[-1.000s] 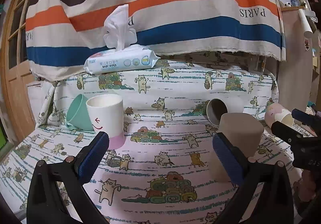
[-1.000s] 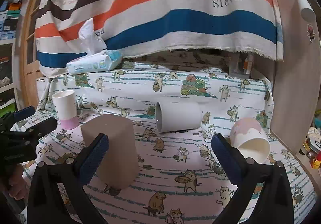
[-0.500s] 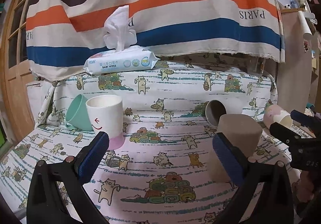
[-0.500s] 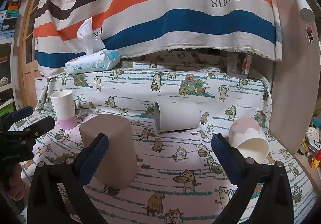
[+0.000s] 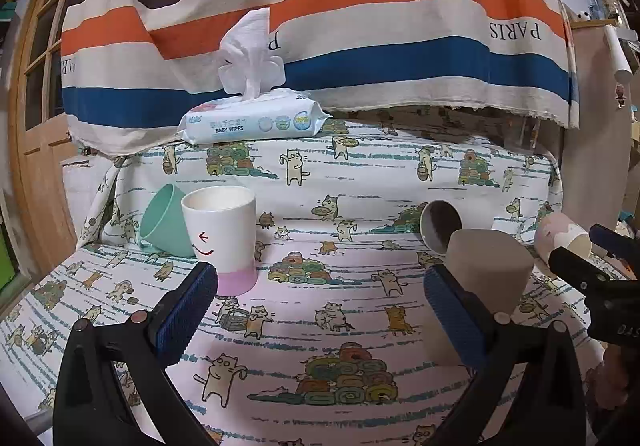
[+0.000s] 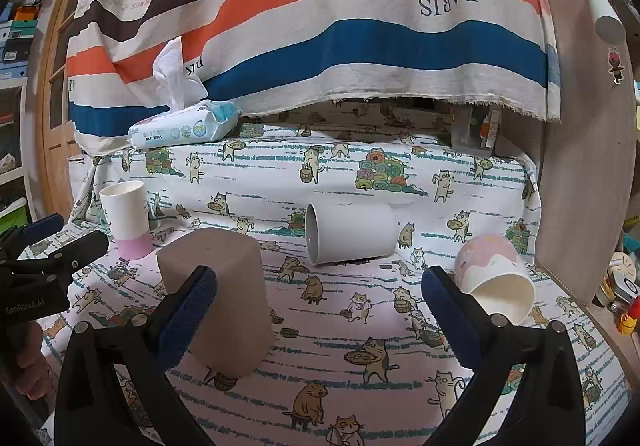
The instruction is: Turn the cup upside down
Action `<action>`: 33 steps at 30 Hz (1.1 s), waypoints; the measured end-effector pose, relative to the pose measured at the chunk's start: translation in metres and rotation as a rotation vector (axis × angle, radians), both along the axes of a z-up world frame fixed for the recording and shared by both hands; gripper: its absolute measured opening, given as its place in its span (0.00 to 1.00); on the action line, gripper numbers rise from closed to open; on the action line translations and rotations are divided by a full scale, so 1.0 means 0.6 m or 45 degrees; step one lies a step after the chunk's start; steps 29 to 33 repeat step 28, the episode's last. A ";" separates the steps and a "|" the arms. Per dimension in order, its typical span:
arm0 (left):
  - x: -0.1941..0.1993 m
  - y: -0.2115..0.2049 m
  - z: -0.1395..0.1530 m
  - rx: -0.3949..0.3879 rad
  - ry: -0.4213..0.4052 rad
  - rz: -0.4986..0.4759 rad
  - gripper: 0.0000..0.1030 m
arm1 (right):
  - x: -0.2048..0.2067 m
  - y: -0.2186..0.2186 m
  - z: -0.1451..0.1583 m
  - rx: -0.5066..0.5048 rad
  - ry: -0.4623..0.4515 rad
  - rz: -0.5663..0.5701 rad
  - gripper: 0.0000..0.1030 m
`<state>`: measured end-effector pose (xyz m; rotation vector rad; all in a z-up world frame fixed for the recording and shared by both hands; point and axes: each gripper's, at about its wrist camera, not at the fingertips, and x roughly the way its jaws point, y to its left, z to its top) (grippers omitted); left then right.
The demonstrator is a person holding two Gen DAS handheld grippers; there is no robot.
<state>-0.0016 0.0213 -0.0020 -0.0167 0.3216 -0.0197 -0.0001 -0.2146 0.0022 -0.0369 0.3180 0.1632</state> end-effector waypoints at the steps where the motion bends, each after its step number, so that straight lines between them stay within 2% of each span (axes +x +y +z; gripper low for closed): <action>1: 0.000 0.001 0.000 -0.004 0.000 0.005 1.00 | 0.000 0.000 0.000 0.000 0.001 0.001 1.00; 33: 0.000 0.007 -0.001 -0.003 0.003 0.034 1.00 | 0.003 -0.002 -0.002 -0.002 0.015 -0.004 1.00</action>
